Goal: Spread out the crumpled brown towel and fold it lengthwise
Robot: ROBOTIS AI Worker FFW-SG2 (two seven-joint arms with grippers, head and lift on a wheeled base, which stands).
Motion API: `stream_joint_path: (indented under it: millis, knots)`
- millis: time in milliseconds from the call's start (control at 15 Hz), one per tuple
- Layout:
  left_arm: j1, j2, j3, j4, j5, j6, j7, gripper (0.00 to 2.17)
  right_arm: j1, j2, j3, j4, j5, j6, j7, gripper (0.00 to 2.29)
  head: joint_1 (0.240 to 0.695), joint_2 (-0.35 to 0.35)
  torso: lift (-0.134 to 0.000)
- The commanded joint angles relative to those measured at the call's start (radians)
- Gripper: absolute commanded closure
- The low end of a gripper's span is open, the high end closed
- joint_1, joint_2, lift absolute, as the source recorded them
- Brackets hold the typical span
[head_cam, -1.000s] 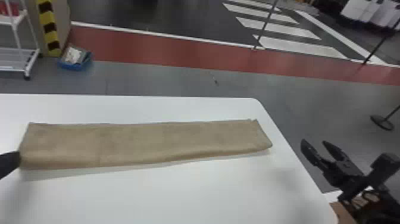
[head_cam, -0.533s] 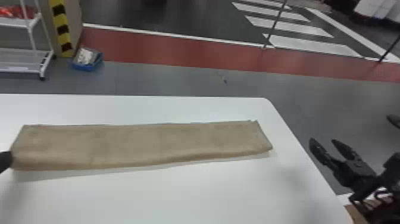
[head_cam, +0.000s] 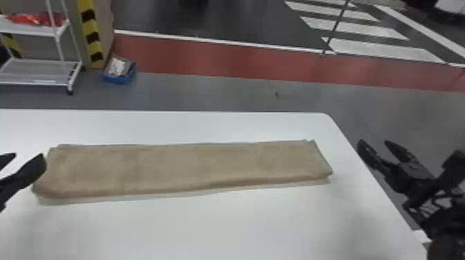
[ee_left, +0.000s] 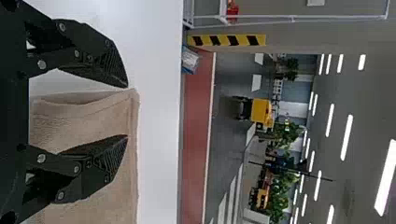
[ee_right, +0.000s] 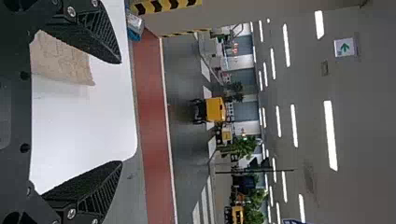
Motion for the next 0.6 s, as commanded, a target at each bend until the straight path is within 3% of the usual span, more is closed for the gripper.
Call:
stream_joint_path:
  millis: [0,133,333,400,467,533]
  knots:
    - [-0.073,0.005,-0.015,0.054,-0.001,0.004,-0.001,0.04,-0.094,-0.001,0.031,0.069,0.053,0.045,0.0,0.13,0.695,-0.215,-0.124]
    - [-0.128,0.008,-0.033,0.109,-0.004,0.016,-0.002,0.04,-0.153,-0.009,0.056,0.124,0.123,0.076,0.017,0.13,0.695,-0.195,-0.124]
    - [-0.18,0.021,-0.055,0.162,-0.013,0.029,-0.001,0.05,-0.216,-0.058,0.108,0.225,0.162,0.088,0.074,0.13,0.695,-0.18,-0.124]
    - [-0.191,0.021,-0.064,0.173,-0.016,0.041,-0.001,0.05,-0.241,-0.072,0.113,0.254,0.172,0.125,0.131,0.13,0.695,-0.177,-0.124]
    - [-0.205,0.022,-0.066,0.178,-0.022,0.069,-0.001,0.05,-0.278,-0.087,0.107,0.3,0.188,0.15,0.227,0.13,0.695,-0.173,-0.124]
    - [-0.217,0.024,-0.066,0.181,-0.025,0.102,-0.001,0.05,-0.293,-0.098,0.107,0.323,0.204,0.153,0.267,0.13,0.695,-0.16,-0.124]
